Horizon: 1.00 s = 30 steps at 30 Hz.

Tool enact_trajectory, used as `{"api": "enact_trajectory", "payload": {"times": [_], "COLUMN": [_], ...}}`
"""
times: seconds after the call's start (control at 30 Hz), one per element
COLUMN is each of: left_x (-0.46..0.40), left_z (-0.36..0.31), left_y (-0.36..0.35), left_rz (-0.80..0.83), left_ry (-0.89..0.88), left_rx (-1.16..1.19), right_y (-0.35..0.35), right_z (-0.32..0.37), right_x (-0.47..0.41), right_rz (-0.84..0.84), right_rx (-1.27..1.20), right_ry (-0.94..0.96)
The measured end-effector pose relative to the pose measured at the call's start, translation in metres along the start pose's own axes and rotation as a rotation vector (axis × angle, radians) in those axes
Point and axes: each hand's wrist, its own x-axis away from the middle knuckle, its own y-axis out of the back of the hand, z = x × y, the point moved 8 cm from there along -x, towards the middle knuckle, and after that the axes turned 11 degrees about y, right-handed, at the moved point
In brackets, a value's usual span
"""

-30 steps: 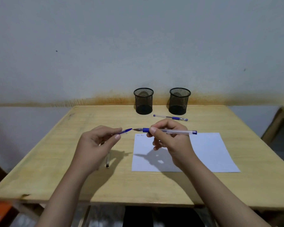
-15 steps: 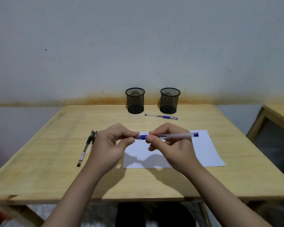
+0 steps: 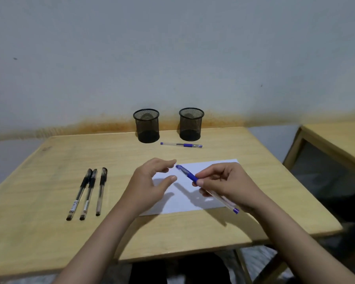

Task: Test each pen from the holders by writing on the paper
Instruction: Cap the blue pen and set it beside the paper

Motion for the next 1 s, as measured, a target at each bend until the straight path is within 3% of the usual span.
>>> {"api": "enact_trajectory", "payload": {"times": [0.13, 0.23, 0.37, 0.6, 0.7, 0.83, 1.0], "left_x": [0.008, 0.013, 0.014, 0.013, 0.014, 0.013, 0.015], "left_z": [0.028, 0.041, 0.052, 0.052, 0.052, 0.053, 0.052], "left_y": [-0.028, -0.044, -0.057, -0.057, -0.056, -0.056, -0.055], "left_rz": [0.114, 0.206, 0.280, 0.252, 0.248, 0.248, 0.248], "left_ry": [0.057, 0.028, 0.006, -0.010, -0.013, -0.012, -0.008], "left_rx": [-0.116, -0.284, -0.432, -0.429, -0.401, -0.397, -0.384], "right_y": [0.067, 0.112, 0.133, 0.135, 0.140, 0.132, 0.078], "right_z": [-0.010, -0.025, -0.050, -0.064, -0.062, -0.044, -0.020], "right_x": [-0.005, -0.007, -0.007, -0.013, -0.015, -0.024, -0.075], "right_rz": [-0.363, -0.499, -0.501, -0.445, -0.509, -0.593, -0.437], "right_rx": [0.286, 0.509, 0.643, 0.725, 0.698, 0.642, 0.668], "right_ry": [0.051, 0.042, -0.017, -0.024, -0.013, 0.135, 0.343]}}
